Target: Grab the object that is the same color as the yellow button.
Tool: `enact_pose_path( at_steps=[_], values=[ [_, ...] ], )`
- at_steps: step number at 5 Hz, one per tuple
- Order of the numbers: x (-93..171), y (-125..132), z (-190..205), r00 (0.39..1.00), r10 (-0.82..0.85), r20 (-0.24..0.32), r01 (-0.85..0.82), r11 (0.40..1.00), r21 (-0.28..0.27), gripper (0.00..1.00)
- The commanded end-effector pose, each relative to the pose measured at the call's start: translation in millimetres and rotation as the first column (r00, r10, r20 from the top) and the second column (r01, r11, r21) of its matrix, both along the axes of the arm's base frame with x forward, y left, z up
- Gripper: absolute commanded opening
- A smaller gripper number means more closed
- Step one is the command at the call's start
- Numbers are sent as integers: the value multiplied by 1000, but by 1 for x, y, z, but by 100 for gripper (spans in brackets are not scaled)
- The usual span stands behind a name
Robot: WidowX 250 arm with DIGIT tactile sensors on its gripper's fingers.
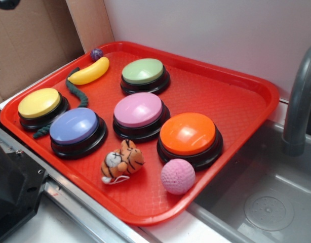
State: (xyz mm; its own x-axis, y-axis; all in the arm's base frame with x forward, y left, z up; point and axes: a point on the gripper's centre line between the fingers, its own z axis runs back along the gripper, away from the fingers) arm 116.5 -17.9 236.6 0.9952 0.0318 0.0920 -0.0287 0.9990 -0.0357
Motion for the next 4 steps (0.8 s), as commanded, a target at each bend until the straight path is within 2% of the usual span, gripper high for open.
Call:
enact_pose_path(
  at_steps=[1,2,3,4],
  values=[
    [0,0,0,1000,0,0,0,1000,0,100],
    [23,16,-13,999,-43,31,42,999,31,100],
    [48,37,-30,997,-71,20,70,995,66,100],
    [73,69,-53,995,-77,58,70,991,118,100]
  ],
)
